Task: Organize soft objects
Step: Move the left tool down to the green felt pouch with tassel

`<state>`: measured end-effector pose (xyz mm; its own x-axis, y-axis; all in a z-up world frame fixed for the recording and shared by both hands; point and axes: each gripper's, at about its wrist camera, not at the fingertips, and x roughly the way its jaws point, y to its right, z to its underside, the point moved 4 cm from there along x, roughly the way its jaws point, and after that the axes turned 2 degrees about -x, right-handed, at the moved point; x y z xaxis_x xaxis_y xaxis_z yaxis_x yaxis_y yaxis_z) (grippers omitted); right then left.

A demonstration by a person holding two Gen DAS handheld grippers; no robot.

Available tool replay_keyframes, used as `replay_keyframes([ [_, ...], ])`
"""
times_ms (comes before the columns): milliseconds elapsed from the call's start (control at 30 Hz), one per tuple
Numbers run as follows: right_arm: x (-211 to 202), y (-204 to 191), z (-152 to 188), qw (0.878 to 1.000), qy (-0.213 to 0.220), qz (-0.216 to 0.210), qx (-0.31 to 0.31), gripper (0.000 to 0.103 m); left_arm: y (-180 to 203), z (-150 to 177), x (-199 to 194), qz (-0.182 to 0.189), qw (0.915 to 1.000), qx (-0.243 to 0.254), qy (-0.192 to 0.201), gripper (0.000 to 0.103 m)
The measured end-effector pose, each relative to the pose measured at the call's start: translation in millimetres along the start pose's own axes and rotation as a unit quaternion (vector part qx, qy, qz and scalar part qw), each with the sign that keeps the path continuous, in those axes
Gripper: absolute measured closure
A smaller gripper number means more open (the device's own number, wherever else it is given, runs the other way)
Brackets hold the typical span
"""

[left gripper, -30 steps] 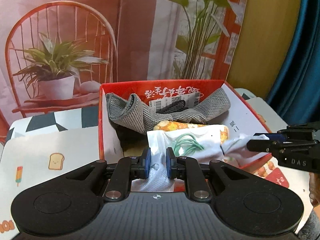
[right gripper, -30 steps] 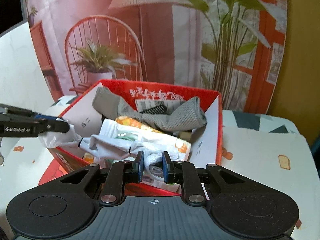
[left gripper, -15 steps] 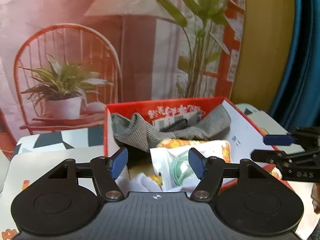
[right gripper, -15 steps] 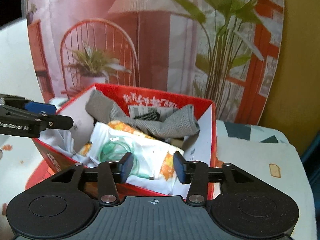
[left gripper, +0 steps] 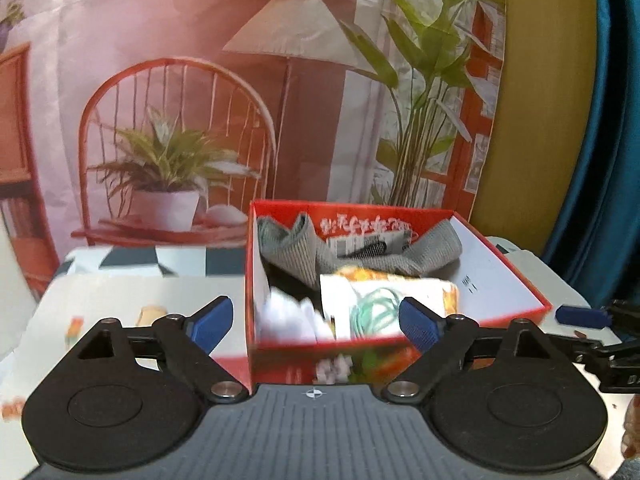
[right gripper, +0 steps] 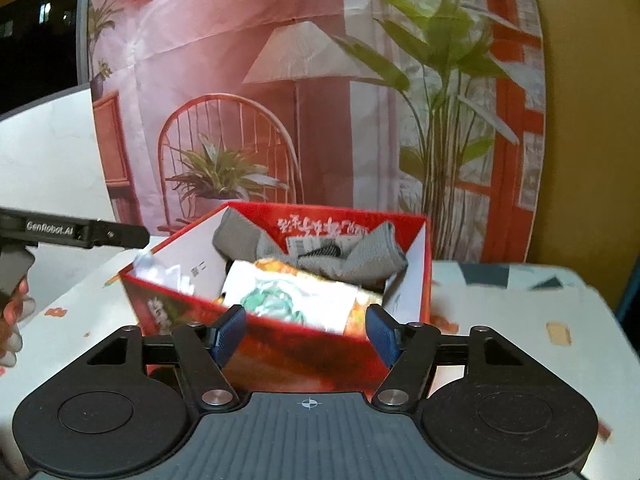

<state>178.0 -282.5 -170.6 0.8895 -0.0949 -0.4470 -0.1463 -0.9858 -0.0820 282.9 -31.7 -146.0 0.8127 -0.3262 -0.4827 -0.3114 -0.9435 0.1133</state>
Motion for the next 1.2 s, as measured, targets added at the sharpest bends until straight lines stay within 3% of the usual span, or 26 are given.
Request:
replay_keyframes([
  [300,-1,-1,69,0.997,-0.078,0.006,0.001,0.039,-3,66,4,-0.007,0.9971,-0.024,-0.072,0.011],
  [533,8,-1,101,0.994,-0.113,0.010,0.003,0.035,-18,95,5,-0.013,0.9925,-0.050,-0.110,0.011],
  [800,18,-10,109,0.991,-0.133,-0.012,-0.003,0.035,-18,110,4,-0.011,0.9888,-0.069,-0.132,0.011],
  [1200,24,-58,97,0.988,-0.128,-0.069,-0.055,0.034,-20,119,6,-0.001,0.9853,-0.090,-0.145,0.012],
])
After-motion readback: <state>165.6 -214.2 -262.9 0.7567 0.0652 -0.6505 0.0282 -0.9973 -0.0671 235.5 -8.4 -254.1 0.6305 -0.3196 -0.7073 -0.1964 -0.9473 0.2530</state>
